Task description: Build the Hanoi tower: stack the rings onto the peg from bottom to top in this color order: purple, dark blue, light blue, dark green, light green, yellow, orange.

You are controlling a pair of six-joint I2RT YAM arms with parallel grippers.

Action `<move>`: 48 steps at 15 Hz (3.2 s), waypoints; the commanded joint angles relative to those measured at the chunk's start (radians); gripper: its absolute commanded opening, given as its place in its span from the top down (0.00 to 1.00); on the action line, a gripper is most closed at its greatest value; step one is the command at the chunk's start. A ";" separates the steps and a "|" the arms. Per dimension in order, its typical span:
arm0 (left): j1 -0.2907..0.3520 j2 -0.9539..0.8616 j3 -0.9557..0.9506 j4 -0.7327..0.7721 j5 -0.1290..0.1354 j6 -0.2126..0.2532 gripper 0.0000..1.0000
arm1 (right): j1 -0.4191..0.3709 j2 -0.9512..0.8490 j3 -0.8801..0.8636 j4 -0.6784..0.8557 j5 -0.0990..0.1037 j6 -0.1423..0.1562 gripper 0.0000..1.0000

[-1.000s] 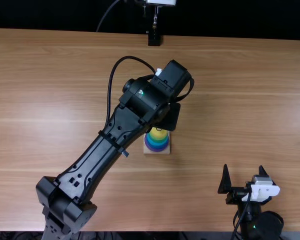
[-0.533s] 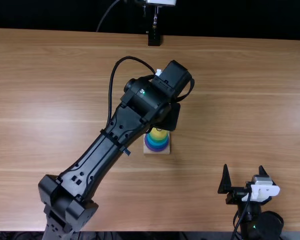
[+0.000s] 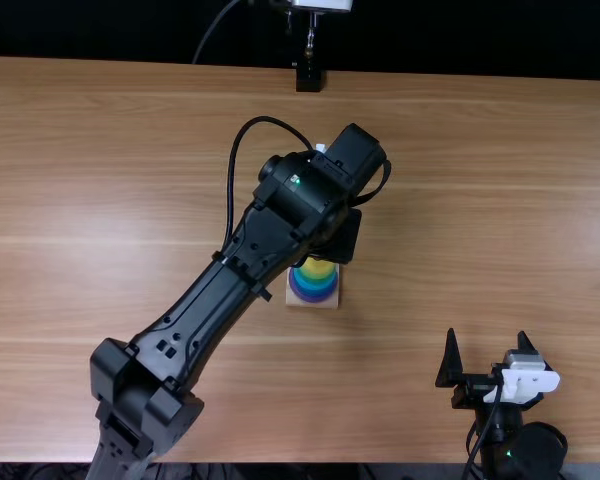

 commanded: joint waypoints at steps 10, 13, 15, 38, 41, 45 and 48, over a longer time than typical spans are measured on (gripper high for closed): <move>0.133 -0.208 -0.221 0.329 0.192 0.005 0.00 | -0.003 -0.013 -0.044 -0.074 0.014 -0.001 0.00; 0.230 -0.439 -0.540 0.649 0.173 0.008 0.00 | -0.003 -0.013 -0.044 -0.075 0.014 -0.001 0.00; 0.301 -0.580 -0.744 0.837 0.175 0.006 0.00 | -0.003 -0.013 -0.044 -0.074 0.014 -0.001 0.00; 0.641 -2.144 -2.303 1.255 0.118 0.384 0.00 | -0.003 -0.013 -0.044 -0.074 0.014 -0.001 0.00; 0.644 -2.159 -2.303 1.104 0.118 0.395 0.00 | -0.003 -0.013 -0.044 -0.074 0.014 -0.001 0.00; 0.646 -2.159 -2.303 1.021 0.118 0.397 0.00 | -0.003 -0.013 -0.044 -0.075 0.014 -0.001 0.00; 0.644 -2.159 -2.303 0.955 0.118 0.397 0.00 | -0.003 -0.013 -0.044 -0.075 0.014 -0.001 0.00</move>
